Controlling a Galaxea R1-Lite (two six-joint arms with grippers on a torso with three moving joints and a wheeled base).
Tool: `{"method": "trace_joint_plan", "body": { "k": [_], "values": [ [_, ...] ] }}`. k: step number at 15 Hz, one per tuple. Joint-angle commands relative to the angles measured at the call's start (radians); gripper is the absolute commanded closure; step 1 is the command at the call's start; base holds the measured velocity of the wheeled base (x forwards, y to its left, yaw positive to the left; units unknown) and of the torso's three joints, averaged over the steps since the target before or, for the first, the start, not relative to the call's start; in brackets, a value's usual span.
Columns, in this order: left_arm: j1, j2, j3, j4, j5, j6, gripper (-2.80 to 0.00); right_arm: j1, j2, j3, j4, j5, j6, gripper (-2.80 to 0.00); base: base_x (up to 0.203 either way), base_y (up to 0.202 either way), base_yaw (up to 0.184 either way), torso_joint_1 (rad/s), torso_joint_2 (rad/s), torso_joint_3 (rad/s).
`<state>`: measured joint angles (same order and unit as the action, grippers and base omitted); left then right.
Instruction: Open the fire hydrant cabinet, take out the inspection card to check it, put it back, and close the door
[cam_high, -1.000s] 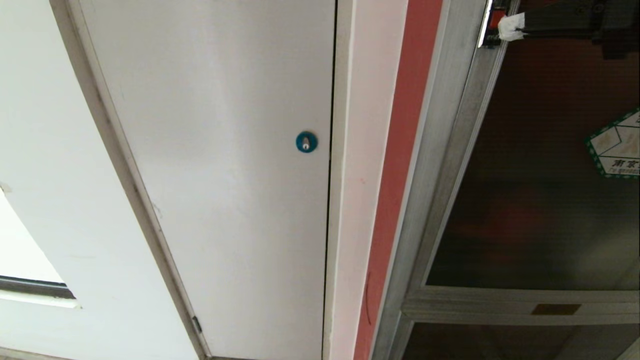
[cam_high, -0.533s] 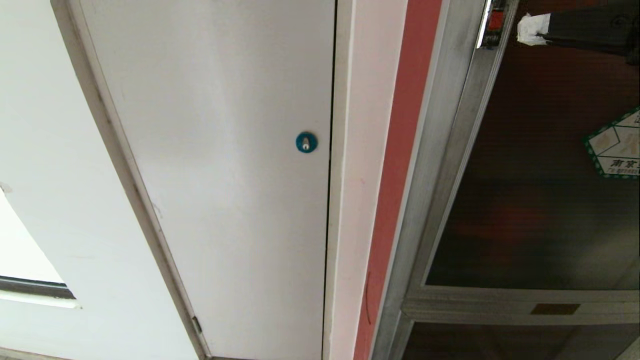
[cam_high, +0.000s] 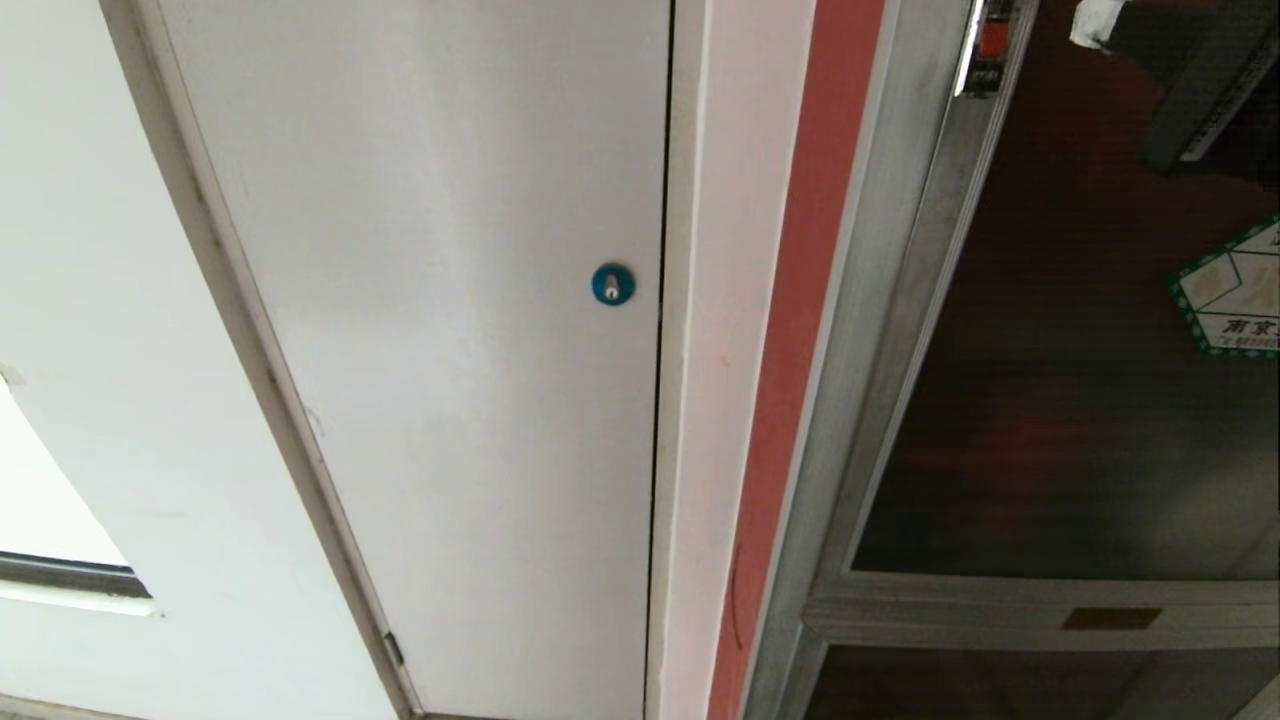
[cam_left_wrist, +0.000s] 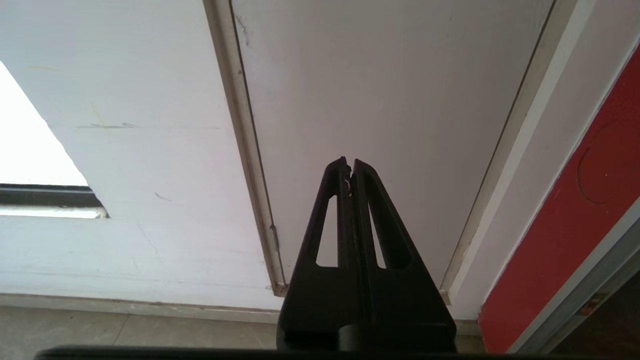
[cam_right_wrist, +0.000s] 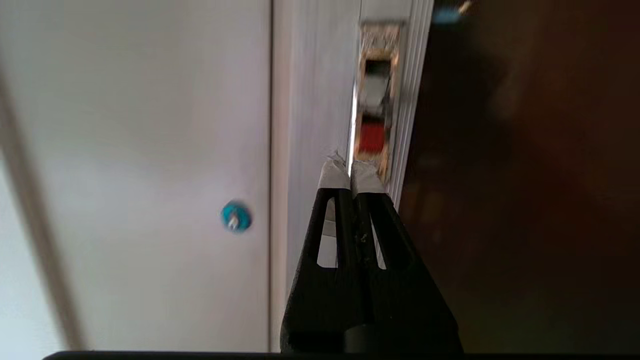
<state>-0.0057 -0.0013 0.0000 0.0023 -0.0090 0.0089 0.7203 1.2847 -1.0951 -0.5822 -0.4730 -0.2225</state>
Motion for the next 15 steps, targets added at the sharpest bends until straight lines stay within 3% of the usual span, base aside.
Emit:
{"method": "trace_joint_plan", "body": {
  "k": [1,3,4,10,15],
  "values": [
    [0.0,0.001,0.0,-0.001,0.0,0.0,0.0,0.01,0.033,0.024,-0.086,-0.012,-0.016,0.0,0.0,0.0,0.0,0.0,0.0,0.0],
    [0.0,0.0,0.0,0.0,0.0,0.0,0.0,0.011,0.044,0.03,-0.131,-0.046,-0.041,0.0,0.0,0.0,0.0,0.0,0.0,0.0],
    [0.0,0.001,0.0,0.001,0.0,0.0,0.0,0.011,0.042,0.037,-0.141,-0.048,-0.041,-2.8,0.0,0.0,0.0,0.0,0.0,0.0],
    [0.0,0.0,0.0,0.0,0.0,0.0,0.0,0.003,0.099,0.008,-0.192,-0.052,-0.074,-2.8,0.0,0.0,0.0,0.0,0.0,0.0],
    [0.0,0.001,0.0,0.001,0.0,0.0,0.0,-0.061,0.164,-0.064,-0.222,-0.056,-0.087,-2.8,0.0,0.0,0.0,0.0,0.0,0.0]
  ]
}}
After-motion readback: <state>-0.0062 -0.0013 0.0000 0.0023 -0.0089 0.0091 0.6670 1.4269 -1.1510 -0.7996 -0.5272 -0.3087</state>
